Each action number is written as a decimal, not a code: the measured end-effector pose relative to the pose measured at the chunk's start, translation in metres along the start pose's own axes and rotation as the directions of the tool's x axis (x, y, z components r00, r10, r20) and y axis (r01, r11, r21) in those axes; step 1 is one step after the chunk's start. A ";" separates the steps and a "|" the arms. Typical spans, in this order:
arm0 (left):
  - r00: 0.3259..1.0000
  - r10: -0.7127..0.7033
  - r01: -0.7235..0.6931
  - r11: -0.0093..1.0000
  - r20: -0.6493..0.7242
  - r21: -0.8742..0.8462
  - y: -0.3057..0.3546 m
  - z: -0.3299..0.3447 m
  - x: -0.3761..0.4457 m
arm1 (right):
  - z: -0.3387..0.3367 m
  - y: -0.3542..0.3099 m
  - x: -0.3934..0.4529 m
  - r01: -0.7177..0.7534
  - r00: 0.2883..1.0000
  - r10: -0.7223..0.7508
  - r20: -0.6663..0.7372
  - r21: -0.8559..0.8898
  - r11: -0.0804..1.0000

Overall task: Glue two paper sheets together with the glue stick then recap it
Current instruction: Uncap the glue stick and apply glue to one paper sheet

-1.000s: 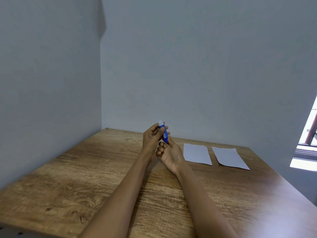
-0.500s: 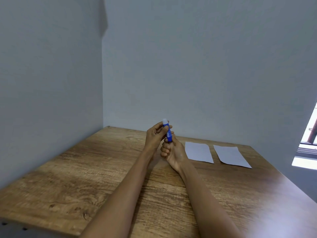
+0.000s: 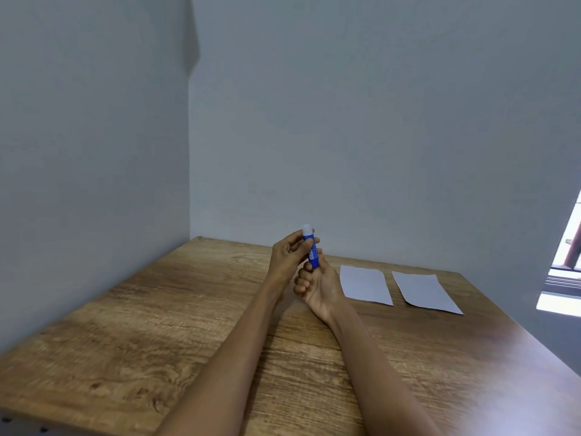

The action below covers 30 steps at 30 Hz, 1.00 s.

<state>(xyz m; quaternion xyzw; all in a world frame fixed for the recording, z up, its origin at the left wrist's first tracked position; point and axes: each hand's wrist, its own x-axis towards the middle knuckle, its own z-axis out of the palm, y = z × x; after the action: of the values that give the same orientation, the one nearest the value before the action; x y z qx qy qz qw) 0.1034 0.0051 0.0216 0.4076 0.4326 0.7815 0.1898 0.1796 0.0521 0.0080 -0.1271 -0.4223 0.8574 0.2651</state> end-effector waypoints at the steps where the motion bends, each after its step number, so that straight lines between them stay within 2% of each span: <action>1: 1.000 0.001 -0.001 1.000 -0.003 0.006 0.000 0.000 0.000 | 0.001 0.001 0.000 0.003 1.000 -0.003 -0.009 -0.007 1.000; 8: 1.000 0.003 -0.003 1.000 -0.009 0.008 0.001 -0.001 0.000 | 0.000 0.000 0.002 0.014 1.000 -0.014 -0.018 0.027 1.000; 13: 1.000 -0.024 0.024 0.999 -0.012 0.033 0.000 -0.001 0.000 | -0.003 0.003 0.005 0.009 0.998 -0.013 -0.054 -0.074 0.997; 15: 0.999 -0.008 0.010 0.999 -0.047 0.047 0.001 0.000 0.000 | -0.002 0.005 0.006 0.055 0.994 -0.067 -0.083 -0.133 0.990; 16: 0.998 0.006 -0.002 0.998 -0.068 0.066 0.001 0.000 -0.001 | -0.002 0.005 0.007 0.099 0.986 -0.126 -0.110 -0.227 0.969; 17: 0.996 0.022 -0.013 0.996 -0.090 0.090 0.002 0.001 -0.002 | -0.002 0.006 0.007 0.138 0.970 -0.201 -0.135 -0.372 0.918; 19: 0.988 0.055 -0.033 0.988 -0.141 0.153 0.003 0.000 -0.007 | -0.004 0.007 0.008 0.207 0.921 -0.370 -0.123 -0.652 0.730; 21: 0.977 0.083 -0.041 0.976 -0.195 0.213 0.004 -0.003 -0.011 | -0.003 0.009 0.009 0.283 0.876 -0.481 -0.038 -0.766 0.577; 24: 0.961 0.110 -0.031 0.955 -0.254 0.294 0.013 -0.022 -0.019 | 0.009 0.017 0.012 0.329 0.874 -0.483 0.049 -0.791 0.516; 27: 0.959 0.090 0.019 0.925 -0.267 0.380 0.021 -0.050 -0.021 | 0.029 0.031 0.024 0.302 0.900 -0.427 0.091 -0.836 0.459; 30: 0.947 0.072 0.076 0.896 -0.313 0.438 0.025 -0.075 -0.022 | 0.052 0.047 0.040 0.232 0.913 -0.397 0.094 -0.920 0.315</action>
<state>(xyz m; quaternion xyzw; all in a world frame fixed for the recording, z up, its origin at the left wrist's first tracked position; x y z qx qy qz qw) 0.0577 -0.0629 0.0100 0.3070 0.6250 0.7175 0.0196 0.1075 0.0165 0.0025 -0.2308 -0.8191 0.3981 0.3425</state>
